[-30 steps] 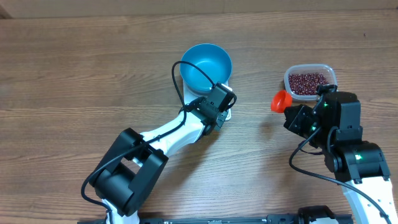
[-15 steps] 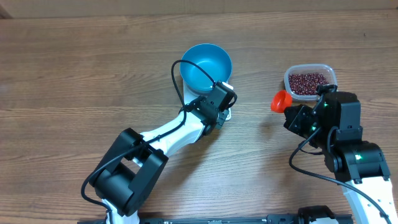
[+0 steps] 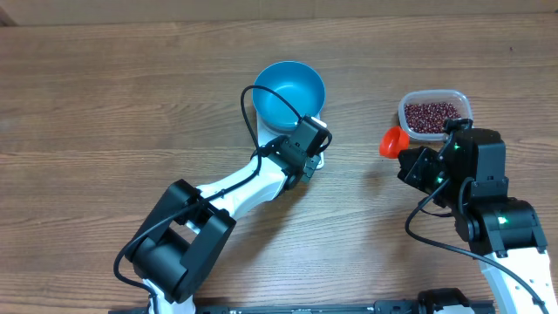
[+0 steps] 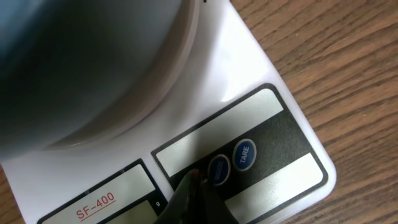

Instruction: Scoop item into bowl and weigh 150g on scale

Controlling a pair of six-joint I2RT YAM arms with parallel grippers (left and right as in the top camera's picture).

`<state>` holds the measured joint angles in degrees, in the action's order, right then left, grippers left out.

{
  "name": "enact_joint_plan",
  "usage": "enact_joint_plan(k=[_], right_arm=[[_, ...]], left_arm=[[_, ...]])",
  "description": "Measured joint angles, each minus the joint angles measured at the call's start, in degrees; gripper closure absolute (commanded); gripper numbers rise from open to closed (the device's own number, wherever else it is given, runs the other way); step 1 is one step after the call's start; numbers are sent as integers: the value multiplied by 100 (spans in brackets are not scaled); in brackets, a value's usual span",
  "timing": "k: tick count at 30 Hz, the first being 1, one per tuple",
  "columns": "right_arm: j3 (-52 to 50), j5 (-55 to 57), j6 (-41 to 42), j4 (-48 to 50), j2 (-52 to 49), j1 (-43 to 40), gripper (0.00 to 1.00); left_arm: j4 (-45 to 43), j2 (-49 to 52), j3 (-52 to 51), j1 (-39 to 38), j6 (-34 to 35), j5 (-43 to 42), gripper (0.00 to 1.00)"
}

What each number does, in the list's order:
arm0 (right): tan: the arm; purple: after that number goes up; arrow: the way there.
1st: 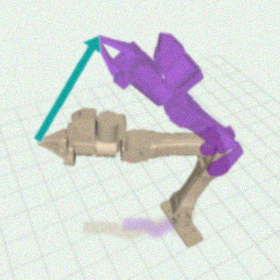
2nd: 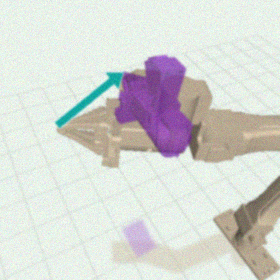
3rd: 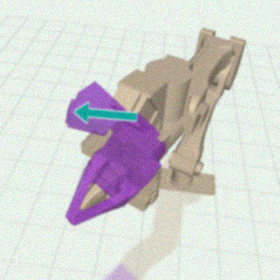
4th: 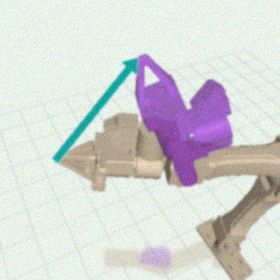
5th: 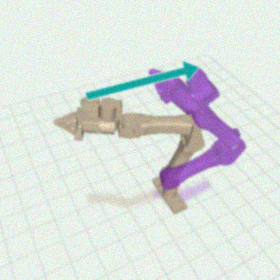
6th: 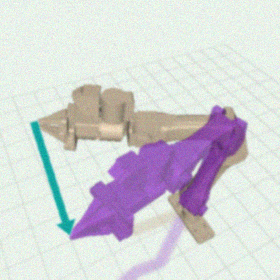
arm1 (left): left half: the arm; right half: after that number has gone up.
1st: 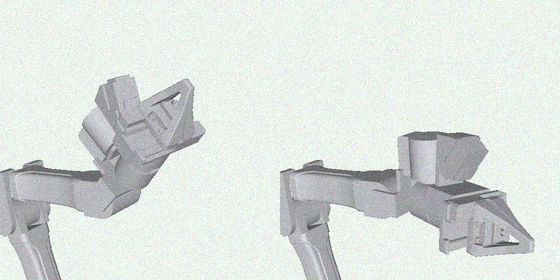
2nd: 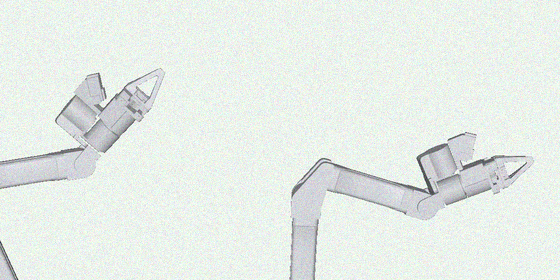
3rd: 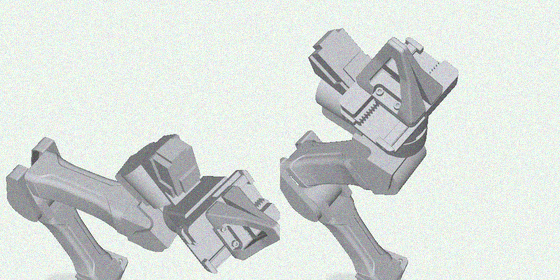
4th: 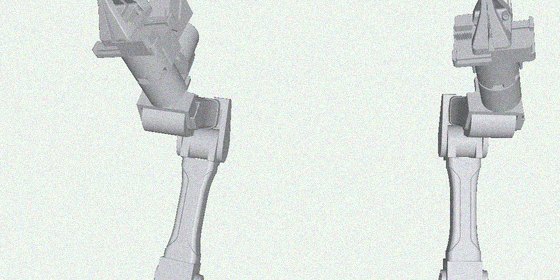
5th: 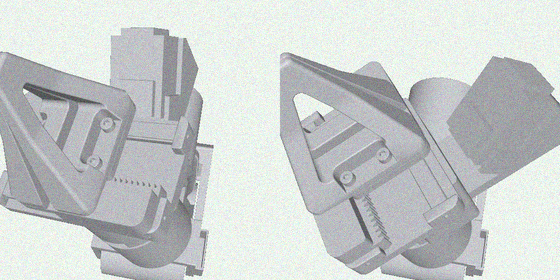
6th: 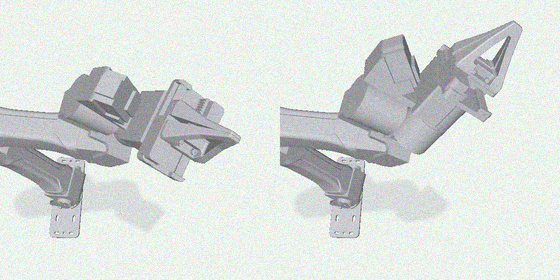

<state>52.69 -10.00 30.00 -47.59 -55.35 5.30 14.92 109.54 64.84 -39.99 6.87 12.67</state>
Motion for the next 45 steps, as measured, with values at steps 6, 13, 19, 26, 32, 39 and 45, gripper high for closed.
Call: enact_joint_plan(k=[6,13,19,26,32,39,45], right_arm=[[0,-9,0,-2,0,-2,96],[0,-9,0,2,0,-2,96],[0,-11,2,0,0,-2,96],[0,-9,0,2,0,-2,96],[0,-11,0,2,0,-2,96],[0,-11,0,0,0,-2,96],[0,-9,0,0,0,-2,96]], left_arm=[[-15,0,0,0,0,0,96],[-7,0,0,42,0,0,96],[4,0,0,120,0,-2,96],[-15,0,0,149,-111,-221,96],[-15,0,0,146,-136,-385,96],[-17,0,0,149,-136,-389,96],[-35,0,0,146,-136,-382,96]])
